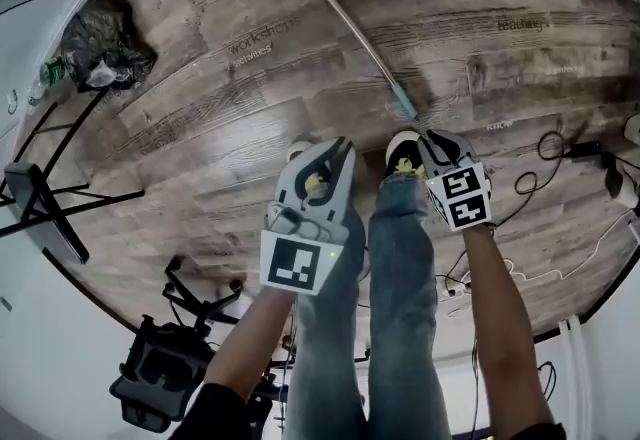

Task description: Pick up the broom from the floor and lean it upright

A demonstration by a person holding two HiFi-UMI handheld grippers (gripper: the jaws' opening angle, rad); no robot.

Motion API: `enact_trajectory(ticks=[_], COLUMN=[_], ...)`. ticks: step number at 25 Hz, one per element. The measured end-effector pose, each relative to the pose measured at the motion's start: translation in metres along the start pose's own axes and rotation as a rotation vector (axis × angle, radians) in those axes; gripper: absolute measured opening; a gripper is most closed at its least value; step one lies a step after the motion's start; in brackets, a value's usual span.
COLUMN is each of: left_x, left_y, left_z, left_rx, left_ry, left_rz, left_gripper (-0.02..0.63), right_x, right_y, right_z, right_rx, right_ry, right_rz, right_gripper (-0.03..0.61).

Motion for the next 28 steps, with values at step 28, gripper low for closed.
enact_trajectory(ticks=[28], left_x=[-0.051], left_y=[-0.098], left_z=[-0.055], left_rx=[-0.021], left_ry=[0.004], left_rz=[0.025], left_gripper=[0.023], right_x=[0.043], right_y=[-0.091], right_z=[-0.12], right_rx=[-0.26], right_ry=[-0.089], right_rz=[0.041], right_gripper=[0.077])
Point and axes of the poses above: the fingertips, and each gripper's own axes: z backward along the fingers, x to its right, y out of its top, the point moved 9 cm from there along z, backward along the fingers, and after that the axes turned 10 degrees about x, right-handed, at the moved point
